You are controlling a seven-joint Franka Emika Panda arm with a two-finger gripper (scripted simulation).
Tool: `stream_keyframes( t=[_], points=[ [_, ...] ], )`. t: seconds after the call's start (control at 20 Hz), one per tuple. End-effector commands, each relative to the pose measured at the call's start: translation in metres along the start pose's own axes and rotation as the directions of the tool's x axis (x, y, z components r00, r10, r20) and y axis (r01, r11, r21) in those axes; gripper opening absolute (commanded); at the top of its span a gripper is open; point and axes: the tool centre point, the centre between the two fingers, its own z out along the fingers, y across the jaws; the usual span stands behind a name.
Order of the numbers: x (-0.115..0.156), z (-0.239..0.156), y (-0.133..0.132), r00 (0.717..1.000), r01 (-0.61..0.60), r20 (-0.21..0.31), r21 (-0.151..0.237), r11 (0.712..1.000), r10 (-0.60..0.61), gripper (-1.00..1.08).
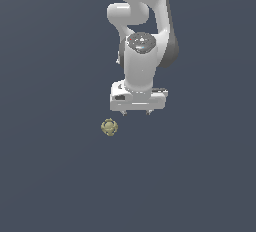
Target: Pick up the object and move it to a goal position.
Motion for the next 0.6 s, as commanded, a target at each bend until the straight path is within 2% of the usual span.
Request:
stream_keyframes(
  t=[0.0,0.55],
  points=[
    [0.000,0.000,0.000,1.000,0.000,0.000,0.000,1.000,0.000,1.00],
    [-0.001,-0.012,-0.026,0.998,0.066,-0.014,0.017,0.998,-0.066,1.00]
  ],
)
